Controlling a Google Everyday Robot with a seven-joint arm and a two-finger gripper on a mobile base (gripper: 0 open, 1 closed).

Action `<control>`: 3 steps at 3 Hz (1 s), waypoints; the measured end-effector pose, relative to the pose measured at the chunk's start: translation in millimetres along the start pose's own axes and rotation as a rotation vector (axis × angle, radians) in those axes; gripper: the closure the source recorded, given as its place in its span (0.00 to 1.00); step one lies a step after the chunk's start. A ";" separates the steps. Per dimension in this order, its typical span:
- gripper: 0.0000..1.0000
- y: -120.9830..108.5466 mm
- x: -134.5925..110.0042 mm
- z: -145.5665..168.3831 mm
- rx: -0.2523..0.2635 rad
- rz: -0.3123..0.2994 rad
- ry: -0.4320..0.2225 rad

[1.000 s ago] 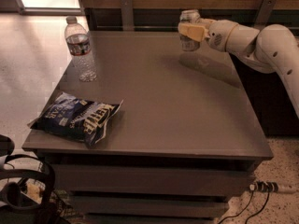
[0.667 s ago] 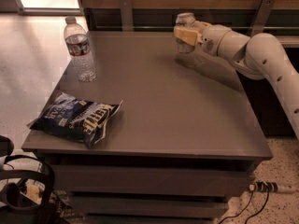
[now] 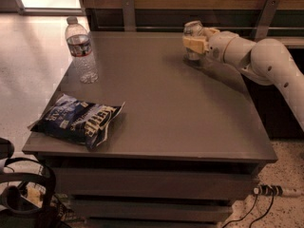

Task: Place 7up can upright

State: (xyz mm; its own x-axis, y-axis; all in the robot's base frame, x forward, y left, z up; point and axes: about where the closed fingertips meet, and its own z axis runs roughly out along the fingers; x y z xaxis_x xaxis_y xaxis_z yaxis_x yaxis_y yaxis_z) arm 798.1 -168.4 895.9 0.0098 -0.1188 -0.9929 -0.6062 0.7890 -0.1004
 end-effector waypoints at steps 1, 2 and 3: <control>1.00 -5.3 11.9 -1.4 -0.001 0.013 0.023; 1.00 -5.6 22.4 -0.9 -0.001 0.052 0.014; 1.00 -6.0 19.0 -1.2 -0.001 0.052 0.014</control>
Offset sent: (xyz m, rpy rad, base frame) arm 0.0029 -0.0076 -0.0444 0.1407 0.0685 -0.0048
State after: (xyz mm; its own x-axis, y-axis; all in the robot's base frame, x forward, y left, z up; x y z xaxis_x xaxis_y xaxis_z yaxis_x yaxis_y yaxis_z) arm 801.0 -176.1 877.7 -0.0331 -0.0857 -0.9958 -0.6065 0.7936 -0.0482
